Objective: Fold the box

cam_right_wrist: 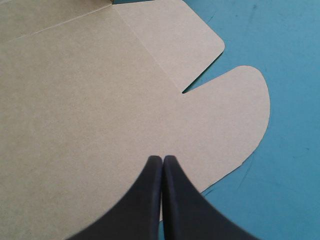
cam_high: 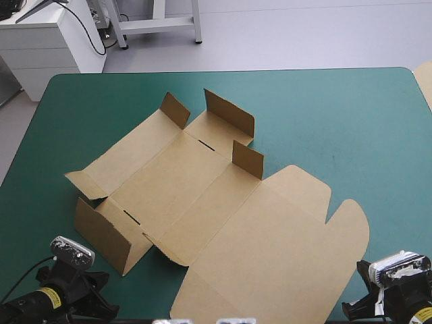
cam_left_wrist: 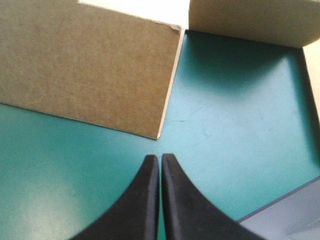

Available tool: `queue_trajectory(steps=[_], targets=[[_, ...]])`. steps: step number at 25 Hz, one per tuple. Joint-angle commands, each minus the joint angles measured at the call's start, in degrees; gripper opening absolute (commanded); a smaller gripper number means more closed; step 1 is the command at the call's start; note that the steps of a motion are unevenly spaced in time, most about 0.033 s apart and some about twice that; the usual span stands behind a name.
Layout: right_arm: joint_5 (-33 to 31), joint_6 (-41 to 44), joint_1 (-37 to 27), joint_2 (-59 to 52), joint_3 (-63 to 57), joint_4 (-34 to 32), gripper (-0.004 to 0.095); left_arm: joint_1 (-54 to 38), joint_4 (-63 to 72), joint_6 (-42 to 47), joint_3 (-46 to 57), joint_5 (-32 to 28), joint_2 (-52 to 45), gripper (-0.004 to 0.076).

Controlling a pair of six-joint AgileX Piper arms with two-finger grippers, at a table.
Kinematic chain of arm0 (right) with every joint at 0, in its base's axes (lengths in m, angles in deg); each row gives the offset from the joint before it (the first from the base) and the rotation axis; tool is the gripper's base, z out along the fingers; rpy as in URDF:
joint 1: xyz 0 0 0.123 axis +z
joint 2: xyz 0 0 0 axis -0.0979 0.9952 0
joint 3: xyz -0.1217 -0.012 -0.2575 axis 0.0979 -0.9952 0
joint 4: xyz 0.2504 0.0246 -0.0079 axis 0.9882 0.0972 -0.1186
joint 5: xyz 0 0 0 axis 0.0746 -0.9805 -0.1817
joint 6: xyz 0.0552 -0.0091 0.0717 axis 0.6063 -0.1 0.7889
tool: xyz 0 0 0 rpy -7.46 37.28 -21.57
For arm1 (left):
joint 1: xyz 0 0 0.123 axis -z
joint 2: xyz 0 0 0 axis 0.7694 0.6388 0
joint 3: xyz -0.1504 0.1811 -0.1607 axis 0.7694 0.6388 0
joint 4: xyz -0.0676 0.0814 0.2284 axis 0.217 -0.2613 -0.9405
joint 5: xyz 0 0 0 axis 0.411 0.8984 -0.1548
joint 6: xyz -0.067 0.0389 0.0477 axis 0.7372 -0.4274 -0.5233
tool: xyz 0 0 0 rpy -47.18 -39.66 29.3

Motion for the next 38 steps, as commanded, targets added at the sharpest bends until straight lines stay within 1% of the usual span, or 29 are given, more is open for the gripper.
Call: queue_trajectory(steps=[1, 19, 21, 23, 26, 30, 35, 38], targets=[[3.4, -0.2, 0.1, 0.8, 1.5, 0.1, -0.0016, 0.1, 0.7, 0.0, -1.4, -2.7, 0.5, -0.0008], [3.4, -0.2, 0.1, 0.8, 1.5, 0.1, -0.0016, 0.1, 0.6, 0.0, -1.4, -2.7, 0.5, -0.0008], [5.3, -1.4, 0.1, 0.9, 1.8, 0.5, -0.0016, 0.1, 0.6, 0.0, -1.4, -2.7, 0.5, -0.0008], [5.6, -1.6, 0.1, 1.9, 2.7, 0.9, -0.0016, 0.1, 0.6, 0.0, -1.4, -2.7, 0.5, -0.0008], [5.2, -1.7, 0.1, 5.7, 5.2, 1.6, -0.0016, 0.1, 0.6, 0.0, -1.4, -2.7, 0.5, -0.0008], [5.4, -5.9, 0.1, 11.9, 9.6, 2.6, -0.0016, 0.1, 0.6, 0.0, -1.4, -2.7, 0.5, -0.0008], [8.0, -7.1, 0.1, 21.5, 16.3, 3.2, -0.0016, 0.1, 0.6, 0.0, -1.4, -2.7, 0.5, -0.0008], [8.6, -10.0, 0.1, 27.0, 20.5, 4.8, -0.0016, 0.1, 0.6, 0.0, -1.4, -2.7, 0.5, -0.0008]])
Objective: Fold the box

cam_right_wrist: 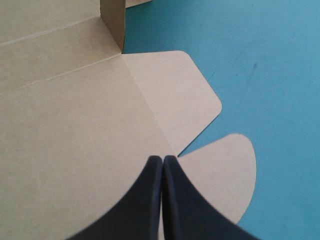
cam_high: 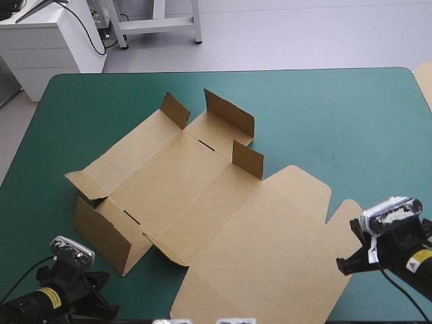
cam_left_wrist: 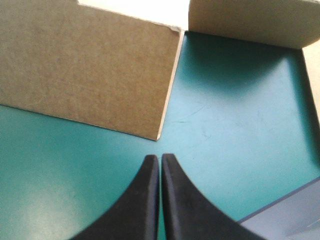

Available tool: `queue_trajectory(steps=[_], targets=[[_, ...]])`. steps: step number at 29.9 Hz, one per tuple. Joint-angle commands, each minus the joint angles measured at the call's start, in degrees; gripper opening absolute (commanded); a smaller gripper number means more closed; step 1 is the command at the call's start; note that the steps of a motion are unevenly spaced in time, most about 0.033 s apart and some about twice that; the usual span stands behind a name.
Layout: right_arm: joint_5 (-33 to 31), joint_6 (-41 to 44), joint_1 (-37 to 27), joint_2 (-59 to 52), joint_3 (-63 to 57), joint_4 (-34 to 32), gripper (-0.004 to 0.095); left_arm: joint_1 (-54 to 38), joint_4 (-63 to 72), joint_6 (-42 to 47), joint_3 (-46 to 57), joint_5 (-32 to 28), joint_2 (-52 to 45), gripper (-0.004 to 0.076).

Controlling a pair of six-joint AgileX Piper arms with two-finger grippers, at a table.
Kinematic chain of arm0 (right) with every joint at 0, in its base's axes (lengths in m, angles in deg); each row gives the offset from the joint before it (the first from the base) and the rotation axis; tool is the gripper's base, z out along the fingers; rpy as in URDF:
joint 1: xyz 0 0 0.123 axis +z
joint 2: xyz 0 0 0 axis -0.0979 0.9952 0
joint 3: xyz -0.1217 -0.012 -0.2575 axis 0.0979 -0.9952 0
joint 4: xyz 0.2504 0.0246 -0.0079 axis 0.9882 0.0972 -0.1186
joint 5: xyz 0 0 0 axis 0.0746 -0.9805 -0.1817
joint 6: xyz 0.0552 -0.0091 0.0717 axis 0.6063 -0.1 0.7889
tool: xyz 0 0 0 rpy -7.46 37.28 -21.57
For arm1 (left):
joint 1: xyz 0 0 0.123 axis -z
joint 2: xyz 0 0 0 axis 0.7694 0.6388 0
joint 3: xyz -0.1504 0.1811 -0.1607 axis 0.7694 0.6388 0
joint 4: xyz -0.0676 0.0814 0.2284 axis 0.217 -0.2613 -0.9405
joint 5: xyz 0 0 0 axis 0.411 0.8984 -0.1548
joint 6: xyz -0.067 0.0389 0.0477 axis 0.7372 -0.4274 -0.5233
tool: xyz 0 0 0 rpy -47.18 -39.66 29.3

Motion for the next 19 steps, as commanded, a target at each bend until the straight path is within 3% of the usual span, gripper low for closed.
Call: queue_trajectory(steps=[1, 10, 19], targets=[[4.4, -3.6, 0.1, 6.5, 6.1, 2.7, -0.0016, 0.1, 0.6, 0.0, -1.4, -2.6, 0.5, -0.0008], [4.4, -11.8, 0.1, 25.5, 20.3, 7.5, 0.0001, 0.1, 0.6, 0.0, -1.4, -2.6, 0.5, -0.0008], [0.4, -18.7, 0.1, 43.4, 33.8, 14.7, 0.0440, 0.1, 0.6, 0.0, -1.4, -2.6, 0.5, -0.0008]])
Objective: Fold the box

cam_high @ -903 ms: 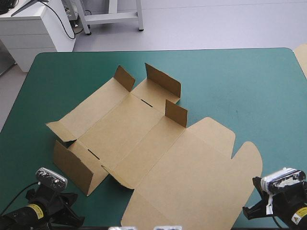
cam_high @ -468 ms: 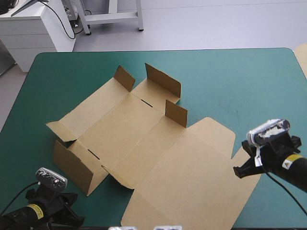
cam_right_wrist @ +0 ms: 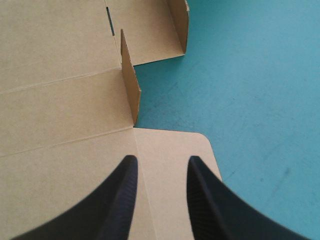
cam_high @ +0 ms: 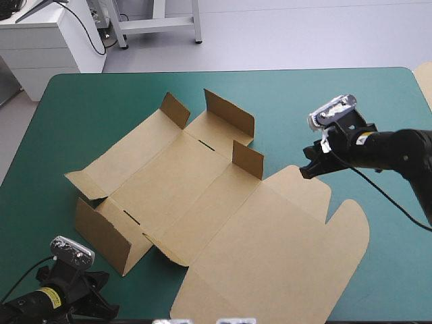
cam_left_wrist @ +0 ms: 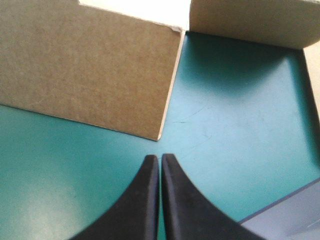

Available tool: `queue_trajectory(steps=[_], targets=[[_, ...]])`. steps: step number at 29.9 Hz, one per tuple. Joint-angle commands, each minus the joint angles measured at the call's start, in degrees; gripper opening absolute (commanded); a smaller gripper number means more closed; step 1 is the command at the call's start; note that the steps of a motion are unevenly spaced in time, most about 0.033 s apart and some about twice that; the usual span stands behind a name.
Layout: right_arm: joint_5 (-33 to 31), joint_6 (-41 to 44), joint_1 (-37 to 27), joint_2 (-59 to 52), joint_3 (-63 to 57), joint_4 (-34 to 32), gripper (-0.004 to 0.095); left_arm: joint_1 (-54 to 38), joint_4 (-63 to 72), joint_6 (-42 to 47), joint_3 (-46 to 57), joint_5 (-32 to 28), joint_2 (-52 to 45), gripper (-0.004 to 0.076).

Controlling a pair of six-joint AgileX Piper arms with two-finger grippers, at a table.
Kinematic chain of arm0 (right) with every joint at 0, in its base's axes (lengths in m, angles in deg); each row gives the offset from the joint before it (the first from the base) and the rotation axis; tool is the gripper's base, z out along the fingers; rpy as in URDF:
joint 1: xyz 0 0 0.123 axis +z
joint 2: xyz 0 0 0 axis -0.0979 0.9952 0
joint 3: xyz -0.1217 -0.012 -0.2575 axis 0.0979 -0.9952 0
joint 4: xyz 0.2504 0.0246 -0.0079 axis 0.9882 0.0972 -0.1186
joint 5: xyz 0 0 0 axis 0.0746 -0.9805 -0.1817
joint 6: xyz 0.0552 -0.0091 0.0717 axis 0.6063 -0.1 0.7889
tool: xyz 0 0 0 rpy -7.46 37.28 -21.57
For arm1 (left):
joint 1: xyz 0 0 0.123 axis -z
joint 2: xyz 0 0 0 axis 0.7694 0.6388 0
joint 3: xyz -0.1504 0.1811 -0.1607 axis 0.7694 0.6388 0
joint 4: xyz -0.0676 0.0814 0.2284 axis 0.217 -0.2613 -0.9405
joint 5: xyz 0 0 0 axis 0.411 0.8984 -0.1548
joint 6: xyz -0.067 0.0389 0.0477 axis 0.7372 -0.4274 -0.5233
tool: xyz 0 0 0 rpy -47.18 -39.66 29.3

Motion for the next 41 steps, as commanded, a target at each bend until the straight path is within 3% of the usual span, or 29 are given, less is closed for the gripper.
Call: queue_trajectory(steps=[1, 3, 14, 32, 38, 41], targets=[[0.1, -3.1, 0.1, 4.6, 6.6, 4.5, 0.0465, 0.1, 0.6, 0.0, -1.4, -2.6, 0.5, -0.0008], [-0.8, -3.4, 0.1, 8.3, 9.5, 5.9, 0.0503, 0.1, 0.6, 0.0, -1.4, -2.6, 0.5, -0.0008], [-7.1, -4.4, 3.3, 24.1, 23.5, 7.6, 0.0506, 0.1, 0.6, 0.0, -1.4, -2.6, 0.5, -0.0008], [-8.5, -4.1, 8.2, 37.4, 28.4, 6.7, 0.0505, 0.1, 0.6, 0.0, -1.4, -2.6, 0.5, -0.0008], [-6.2, -5.4, 10.9, 39.1, 28.5, 4.9, 0.0505, 0.1, 0.6, 0.0, -1.4, -2.6, 0.5, -0.0008], [-4.3, -4.7, 11.8, 39.7, 28.9, 3.1, 0.0458, 0.1, 0.6, 0.0, -1.4, -2.6, 0.5, -0.0008]])
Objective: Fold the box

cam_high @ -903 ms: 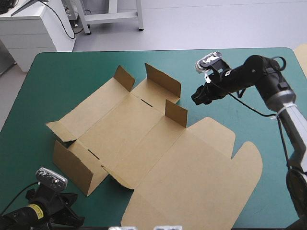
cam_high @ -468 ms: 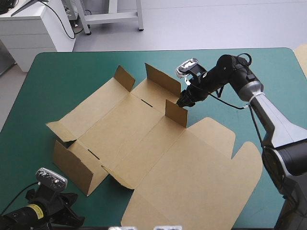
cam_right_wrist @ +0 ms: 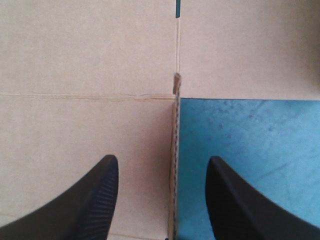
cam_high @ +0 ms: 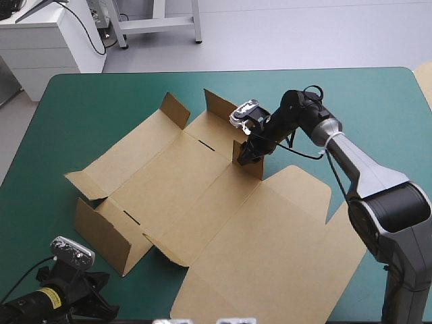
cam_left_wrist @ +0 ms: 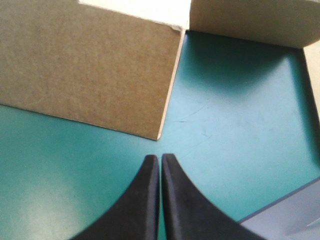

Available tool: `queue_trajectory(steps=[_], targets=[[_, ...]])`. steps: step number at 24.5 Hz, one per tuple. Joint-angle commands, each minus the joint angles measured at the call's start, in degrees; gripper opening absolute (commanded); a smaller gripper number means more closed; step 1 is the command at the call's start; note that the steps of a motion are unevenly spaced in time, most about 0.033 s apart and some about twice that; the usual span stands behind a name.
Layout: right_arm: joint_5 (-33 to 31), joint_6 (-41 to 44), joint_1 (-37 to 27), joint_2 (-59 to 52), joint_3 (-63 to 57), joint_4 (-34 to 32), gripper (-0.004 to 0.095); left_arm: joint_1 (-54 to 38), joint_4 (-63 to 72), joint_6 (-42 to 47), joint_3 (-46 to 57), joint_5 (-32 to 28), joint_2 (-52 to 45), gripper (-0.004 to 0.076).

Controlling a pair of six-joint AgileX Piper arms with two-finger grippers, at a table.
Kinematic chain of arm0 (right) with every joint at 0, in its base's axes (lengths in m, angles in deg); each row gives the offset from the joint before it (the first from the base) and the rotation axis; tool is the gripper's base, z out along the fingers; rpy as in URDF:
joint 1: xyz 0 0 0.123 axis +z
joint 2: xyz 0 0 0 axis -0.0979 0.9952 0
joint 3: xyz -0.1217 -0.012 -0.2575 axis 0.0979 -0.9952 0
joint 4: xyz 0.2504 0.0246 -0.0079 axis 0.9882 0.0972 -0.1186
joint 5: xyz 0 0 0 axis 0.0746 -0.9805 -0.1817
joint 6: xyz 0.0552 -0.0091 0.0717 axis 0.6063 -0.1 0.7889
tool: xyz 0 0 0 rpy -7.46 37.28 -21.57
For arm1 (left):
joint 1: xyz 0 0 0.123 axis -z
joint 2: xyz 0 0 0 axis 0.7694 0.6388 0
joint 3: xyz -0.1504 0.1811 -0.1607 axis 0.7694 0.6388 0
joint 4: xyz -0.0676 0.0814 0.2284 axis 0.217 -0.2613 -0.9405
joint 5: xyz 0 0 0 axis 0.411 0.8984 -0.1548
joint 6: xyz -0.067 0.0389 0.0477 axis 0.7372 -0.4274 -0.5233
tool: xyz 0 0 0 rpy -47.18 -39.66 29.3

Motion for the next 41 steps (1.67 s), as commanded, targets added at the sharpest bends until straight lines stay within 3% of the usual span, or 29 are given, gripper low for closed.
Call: queue_trajectory(steps=[1, 9, 16, 22, 25, 29, 31, 37, 41], targets=[[2.5, -0.1, 0.5, -2.6, 2.2, -0.2, 0.0412, 0.1, 0.6, 0.0, -1.4, -2.7, 0.5, -0.0008], [2.1, -0.1, 0.6, -1.7, 2.2, -0.2, -0.0017, 0.1, 0.6, 0.0, -1.4, -2.7, 0.5, -0.0008], [3.7, -3.7, 0.6, -1.7, 4.4, -2.4, -0.0021, 0.1, 0.6, 0.0, -1.4, -2.7, 0.5, -0.0008], [4.8, -19.2, 0.6, -1.7, 8.2, -5.5, -0.0021, 0.1, 0.6, 0.0, -1.4, -2.7, 0.5, -0.0008], [5.6, -22.1, 0.6, -1.7, 9.1, -5.4, -0.0021, 0.1, 0.6, 0.0, -1.4, -2.7, 0.5, -0.0008], [6.6, -26.7, 0.7, -1.7, 9.4, 3.4, -0.0021, 0.1, 0.6, -0.1, -1.4, -2.7, 0.5, -0.0008], [7.1, -29.2, 1.9, -1.7, 9.4, 7.0, -0.0021, 0.1, 0.6, -0.1, -1.4, -2.7, 0.5, -0.0008], [12.0, -32.3, 10.6, -1.6, 9.4, 2.8, -0.0021, 0.1, 0.6, -0.1, -1.4, -2.7, 0.5, -0.0008], [12.0, -33.8, 12.5, -0.4, 9.4, -0.6, -0.0021, 0.1, 0.6, -0.1, -1.4, -2.7, 0.5, -0.0008]])
